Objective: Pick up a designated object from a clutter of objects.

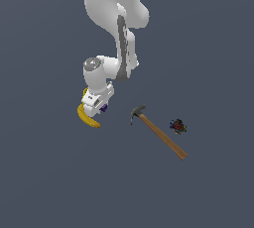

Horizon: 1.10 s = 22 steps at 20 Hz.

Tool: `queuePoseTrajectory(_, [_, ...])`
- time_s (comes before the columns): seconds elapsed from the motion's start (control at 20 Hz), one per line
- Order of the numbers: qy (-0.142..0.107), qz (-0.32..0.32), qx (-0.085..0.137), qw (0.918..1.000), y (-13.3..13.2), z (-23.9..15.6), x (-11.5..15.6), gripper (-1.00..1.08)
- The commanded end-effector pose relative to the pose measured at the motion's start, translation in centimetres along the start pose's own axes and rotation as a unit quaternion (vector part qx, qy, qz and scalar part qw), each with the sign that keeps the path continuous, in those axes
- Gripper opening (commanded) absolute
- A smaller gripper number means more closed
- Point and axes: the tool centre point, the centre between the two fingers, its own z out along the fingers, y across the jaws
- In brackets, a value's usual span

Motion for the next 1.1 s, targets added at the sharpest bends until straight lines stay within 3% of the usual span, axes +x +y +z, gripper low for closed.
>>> queuePoseTrajectory(0.0, [-0.004,0.007,0.011,0.9999,-0.8,0.8,-0.8,-1.00])
queuePoseTrajectory(0.4, [-0.004,0.007,0.011,0.9999,-0.8,0.8,-0.8,-1.00])
queuePoseTrajectory(0.45, [-0.001,0.000,0.002,1.0000,-0.2,0.2,-0.1,-1.00])
queuePoseTrajectory(1.05, [-0.002,0.000,0.003,1.0000,-0.4,-2.9,2.0,-1.00])
